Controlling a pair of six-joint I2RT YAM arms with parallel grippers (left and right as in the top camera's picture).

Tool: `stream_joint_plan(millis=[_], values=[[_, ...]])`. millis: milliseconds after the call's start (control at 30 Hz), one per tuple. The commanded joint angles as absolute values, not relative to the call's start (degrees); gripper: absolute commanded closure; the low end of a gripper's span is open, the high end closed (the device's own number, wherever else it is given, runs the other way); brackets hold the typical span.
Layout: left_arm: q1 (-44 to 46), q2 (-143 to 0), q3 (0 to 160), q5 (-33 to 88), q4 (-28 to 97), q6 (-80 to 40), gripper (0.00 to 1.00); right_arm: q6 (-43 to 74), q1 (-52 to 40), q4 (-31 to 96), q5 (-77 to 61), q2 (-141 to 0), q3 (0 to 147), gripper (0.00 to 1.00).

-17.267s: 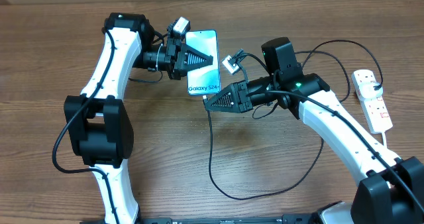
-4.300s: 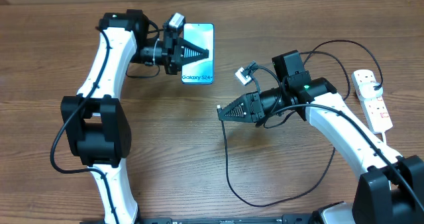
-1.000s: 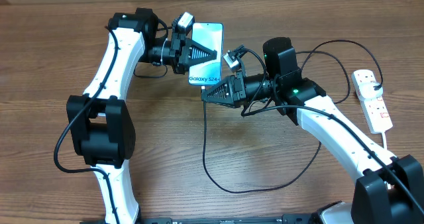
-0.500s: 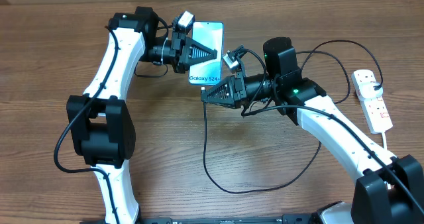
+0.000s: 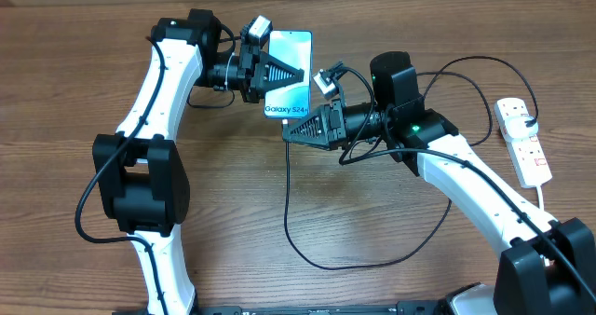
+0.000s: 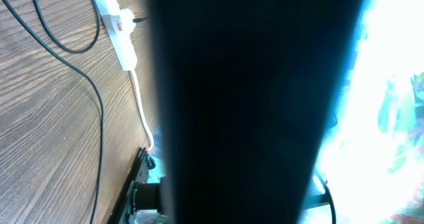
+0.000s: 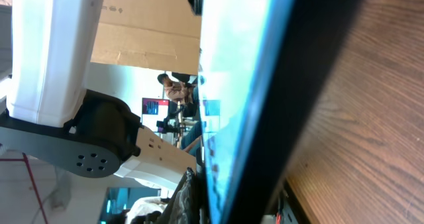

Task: Plug charger to phone and switch on socket

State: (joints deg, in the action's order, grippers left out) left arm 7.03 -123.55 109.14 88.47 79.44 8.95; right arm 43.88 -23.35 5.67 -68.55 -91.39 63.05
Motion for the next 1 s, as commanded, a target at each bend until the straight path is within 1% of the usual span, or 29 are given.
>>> stream_joint_plan(millis=[0,233,433,967], values=[[6.8,-122.1,110.0,90.5,79.2,8.6,0.96,43.3,-23.4,4.5,-68.2,-90.9,63.5,0.96],[6.8,-122.1,110.0,90.5,79.3,8.5,0.96,43.5,-23.4,4.8,-68.2,-90.9,63.5,0.96],[6.8,-122.1,110.0,90.5,79.2,6.2,0.96,43.5,-23.4,7.8,-68.2,-90.9,63.5,0.96],[6.8,-122.1,110.0,88.8,78.1,6.2,0.96,43.4,-23.4,6.9,-68.2,-90.9,63.5,0.96]])
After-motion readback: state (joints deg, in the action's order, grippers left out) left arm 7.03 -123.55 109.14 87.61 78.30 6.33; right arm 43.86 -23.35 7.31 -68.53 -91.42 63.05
